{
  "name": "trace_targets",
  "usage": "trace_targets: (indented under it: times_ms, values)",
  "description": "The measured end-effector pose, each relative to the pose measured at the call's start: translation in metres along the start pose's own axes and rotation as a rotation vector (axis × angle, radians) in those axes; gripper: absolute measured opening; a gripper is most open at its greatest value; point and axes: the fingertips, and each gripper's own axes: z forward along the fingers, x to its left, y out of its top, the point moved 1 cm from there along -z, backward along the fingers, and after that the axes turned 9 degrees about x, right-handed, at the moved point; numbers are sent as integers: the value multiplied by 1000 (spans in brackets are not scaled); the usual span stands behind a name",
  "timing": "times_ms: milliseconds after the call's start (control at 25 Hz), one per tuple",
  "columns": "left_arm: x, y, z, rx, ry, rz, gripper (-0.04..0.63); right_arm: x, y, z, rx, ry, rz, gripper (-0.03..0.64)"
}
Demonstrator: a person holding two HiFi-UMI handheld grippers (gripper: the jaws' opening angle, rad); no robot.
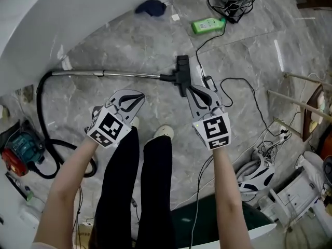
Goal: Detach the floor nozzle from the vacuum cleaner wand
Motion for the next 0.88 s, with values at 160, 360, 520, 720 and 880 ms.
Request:
trace_targets:
  times_ms: [160, 360, 520, 720, 880]
  values:
    - [11, -31, 38, 56, 19, 30, 11, 3, -34, 48, 94, 28, -105, 17]
    - [26, -68, 95, 150, 7, 150, 11, 15, -82, 105, 255, 49, -320, 18]
    - [31, -95, 136, 223, -5, 257, 26, 22, -109, 143, 297, 64, -380, 19]
    - [33, -132, 183, 303, -36, 300, 205, 35, -146, 186, 340, 90, -417, 162]
    - [45, -164, 217, 398, -2, 356, 247, 38, -181, 219, 406, 95, -505, 238]
